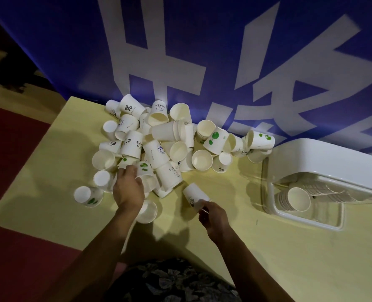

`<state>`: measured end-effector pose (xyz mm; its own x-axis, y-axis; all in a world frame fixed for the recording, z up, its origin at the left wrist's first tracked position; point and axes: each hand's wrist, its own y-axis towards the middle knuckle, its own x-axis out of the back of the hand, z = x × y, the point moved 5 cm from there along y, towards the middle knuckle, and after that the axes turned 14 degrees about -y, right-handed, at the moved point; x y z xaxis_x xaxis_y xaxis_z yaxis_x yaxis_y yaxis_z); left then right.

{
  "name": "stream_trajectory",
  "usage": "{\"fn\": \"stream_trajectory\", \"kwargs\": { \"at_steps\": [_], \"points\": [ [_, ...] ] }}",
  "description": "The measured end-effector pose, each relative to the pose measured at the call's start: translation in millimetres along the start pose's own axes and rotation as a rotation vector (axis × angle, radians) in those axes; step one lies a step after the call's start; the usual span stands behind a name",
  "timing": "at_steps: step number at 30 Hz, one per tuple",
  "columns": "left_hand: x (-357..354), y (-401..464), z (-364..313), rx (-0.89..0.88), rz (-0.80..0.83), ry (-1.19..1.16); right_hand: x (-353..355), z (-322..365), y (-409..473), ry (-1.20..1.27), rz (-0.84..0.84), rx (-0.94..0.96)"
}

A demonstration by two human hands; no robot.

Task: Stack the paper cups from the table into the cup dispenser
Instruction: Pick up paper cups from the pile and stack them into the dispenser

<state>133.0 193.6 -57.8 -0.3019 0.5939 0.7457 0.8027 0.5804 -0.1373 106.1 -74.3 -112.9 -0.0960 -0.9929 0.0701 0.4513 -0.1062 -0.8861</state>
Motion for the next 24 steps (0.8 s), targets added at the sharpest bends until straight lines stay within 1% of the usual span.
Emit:
{"fn": "stream_trajectory", "kwargs": {
  "at_steps": [3,5,7,11,14,17,19,21,24],
  "points": [
    [20.5,-4.5,-15.3,-0.123,-0.090,-0.064,11.9,6.9,-5.5,-0.151,-0.096,0.192],
    [28.0,-11.4,-32.2,-0.235,-0.089,-0.108,21.6,13.6,-12.2,-0.274,-0.176,0.355],
    [25.3,-21.6,-53.3,-0.305,-0.027,-0.155,32.3,19.8,-20.1,-0.374,-0.242,0.484],
    [1.3,-44.5,-95.3,-0.342,0.085,-0.156,64.9,32.9,-32.5,-0.596,-0.387,0.692],
    [-23.1,-62.6,-126.7,-0.411,0.163,-0.196,102.3,45.0,-48.3,-0.669,-0.517,0.829],
    [-50.2,-82.7,-156.6,-0.412,0.228,-0.276,146.2,57.3,-66.3,-0.652,-0.629,0.931],
    [-72.2,-96.6,-173.9,-0.400,0.308,-0.337,176.9,65.4,-78.1,-0.625,-0.694,0.999],
    [-91.6,-109.3,-190.1,-0.365,0.386,-0.387,206.1,72.4,-88.6,-0.672,-0.779,1.080],
    [-109.9,-130.7,-215.5,-0.333,0.435,-0.441,245.2,79.7,-96.6,-0.774,-0.911,1.147]
  ]
}}
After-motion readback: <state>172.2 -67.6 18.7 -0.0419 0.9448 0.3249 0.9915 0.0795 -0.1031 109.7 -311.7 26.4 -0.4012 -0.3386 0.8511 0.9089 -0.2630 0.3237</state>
